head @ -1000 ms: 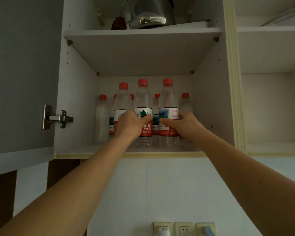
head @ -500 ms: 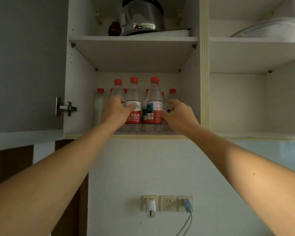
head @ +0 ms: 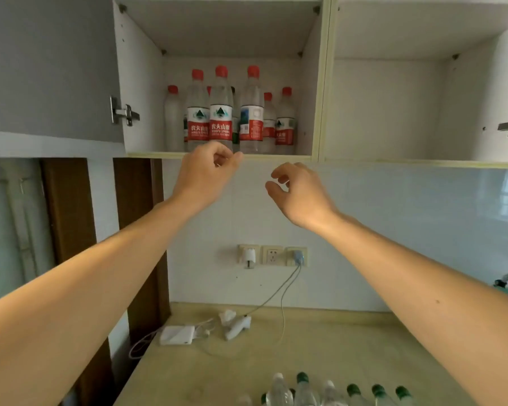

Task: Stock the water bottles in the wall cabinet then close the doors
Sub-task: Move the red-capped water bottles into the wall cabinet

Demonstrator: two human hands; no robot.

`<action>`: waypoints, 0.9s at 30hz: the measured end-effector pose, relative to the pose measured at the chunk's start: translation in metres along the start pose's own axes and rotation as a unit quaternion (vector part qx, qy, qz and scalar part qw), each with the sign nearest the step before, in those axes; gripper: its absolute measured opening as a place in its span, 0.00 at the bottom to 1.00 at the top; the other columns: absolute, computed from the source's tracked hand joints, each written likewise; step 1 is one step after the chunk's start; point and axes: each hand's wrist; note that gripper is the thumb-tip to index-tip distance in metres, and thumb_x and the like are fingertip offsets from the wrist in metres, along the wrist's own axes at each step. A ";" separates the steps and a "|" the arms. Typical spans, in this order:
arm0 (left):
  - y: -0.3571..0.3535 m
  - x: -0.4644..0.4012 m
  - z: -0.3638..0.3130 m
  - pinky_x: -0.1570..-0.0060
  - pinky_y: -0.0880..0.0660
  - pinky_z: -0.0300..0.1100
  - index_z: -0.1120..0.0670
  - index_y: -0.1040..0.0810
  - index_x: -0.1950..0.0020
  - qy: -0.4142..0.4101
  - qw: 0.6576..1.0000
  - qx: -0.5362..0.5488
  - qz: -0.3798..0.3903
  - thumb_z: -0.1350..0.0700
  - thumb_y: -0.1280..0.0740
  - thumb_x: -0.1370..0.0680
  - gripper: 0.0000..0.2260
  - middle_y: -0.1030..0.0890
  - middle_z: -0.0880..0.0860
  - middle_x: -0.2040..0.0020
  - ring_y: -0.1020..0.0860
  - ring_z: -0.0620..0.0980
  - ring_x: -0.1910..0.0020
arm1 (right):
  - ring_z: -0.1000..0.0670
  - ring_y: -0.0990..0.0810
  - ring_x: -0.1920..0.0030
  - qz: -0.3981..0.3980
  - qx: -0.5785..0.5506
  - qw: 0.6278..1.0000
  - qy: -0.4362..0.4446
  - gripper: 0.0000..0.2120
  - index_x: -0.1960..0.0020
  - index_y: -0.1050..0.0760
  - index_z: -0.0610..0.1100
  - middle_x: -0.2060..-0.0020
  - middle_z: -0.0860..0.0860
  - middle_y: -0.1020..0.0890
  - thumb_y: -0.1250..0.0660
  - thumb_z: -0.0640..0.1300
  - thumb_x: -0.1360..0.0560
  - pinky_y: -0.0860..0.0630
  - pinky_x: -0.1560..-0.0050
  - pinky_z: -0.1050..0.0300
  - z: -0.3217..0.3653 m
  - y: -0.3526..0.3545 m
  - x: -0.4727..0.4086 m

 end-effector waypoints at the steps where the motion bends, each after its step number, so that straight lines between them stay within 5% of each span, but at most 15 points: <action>1: 0.002 0.014 -0.001 0.62 0.31 0.25 0.52 0.20 0.45 0.006 1.000 0.003 0.011 0.46 0.33 0.19 0.10 0.21 0.44 0.54 0.24 0.37 0.56 | 0.48 0.23 0.45 0.018 -0.006 1.000 -0.012 0.17 0.35 0.23 0.44 0.43 0.48 0.21 0.35 0.52 0.19 0.29 0.49 0.58 -0.002 0.002 0.014; 4: 0.009 0.057 0.001 0.60 0.29 0.27 0.53 0.20 0.46 0.021 0.998 0.026 0.044 0.45 0.34 0.18 0.12 0.20 0.47 0.54 0.23 0.39 0.56 | 0.51 0.22 0.52 0.056 -0.038 0.996 -0.066 0.12 0.45 0.18 0.49 0.54 0.55 0.17 0.34 0.54 0.21 0.29 0.54 0.60 -0.006 0.014 0.059; 6: 0.012 0.088 0.007 0.58 0.26 0.37 0.55 0.19 0.48 0.058 0.995 0.054 0.068 0.43 0.35 0.18 0.15 0.20 0.48 0.58 0.23 0.45 0.59 | 0.48 0.20 0.58 0.061 -0.076 0.989 -0.111 0.13 0.56 0.18 0.46 0.64 0.56 0.17 0.35 0.53 0.22 0.25 0.59 0.61 -0.007 0.017 0.092; 9: 0.014 0.138 0.017 0.65 0.30 0.42 0.55 0.20 0.53 0.124 0.983 0.093 0.101 0.41 0.35 0.19 0.17 0.25 0.47 0.66 0.27 0.44 0.68 | 0.47 0.19 0.63 0.067 -0.158 0.967 -0.186 0.15 0.56 0.19 0.40 0.63 0.48 0.15 0.35 0.51 0.21 0.23 0.66 0.54 -0.006 0.008 0.145; 15: 0.015 0.246 0.045 0.69 0.40 0.45 0.55 0.34 0.64 0.252 0.939 0.161 0.169 0.46 0.37 0.17 0.20 0.37 0.55 0.68 0.40 0.50 0.72 | 0.60 0.27 0.74 0.071 -0.223 0.915 -0.330 0.16 0.57 0.19 0.43 0.72 0.55 0.21 0.35 0.53 0.20 0.32 0.74 0.66 0.005 -0.040 0.254; 20: 0.018 0.343 0.077 0.73 0.42 0.42 0.51 0.38 0.70 0.360 0.894 0.152 0.219 0.46 0.38 0.17 0.23 0.39 0.46 0.77 0.40 0.44 0.79 | 0.53 0.37 0.76 0.096 -0.268 0.852 -0.440 0.17 0.67 0.30 0.46 0.75 0.52 0.31 0.35 0.49 0.21 0.40 0.75 0.59 0.014 -0.096 0.353; 27: -0.005 0.477 0.119 0.74 0.45 0.41 0.49 0.41 0.70 0.454 0.838 0.146 0.264 0.44 0.38 0.17 0.24 0.43 0.50 0.72 0.44 0.49 0.76 | 0.52 0.44 0.75 0.140 -0.289 0.772 -0.549 0.21 0.68 0.40 0.50 0.73 0.50 0.40 0.35 0.50 0.21 0.45 0.75 0.60 -0.023 -0.158 0.477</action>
Point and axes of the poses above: each hand's wrist, its own x-axis away from the middle knuckle, its own y-axis out of the back of the hand, z = x × y
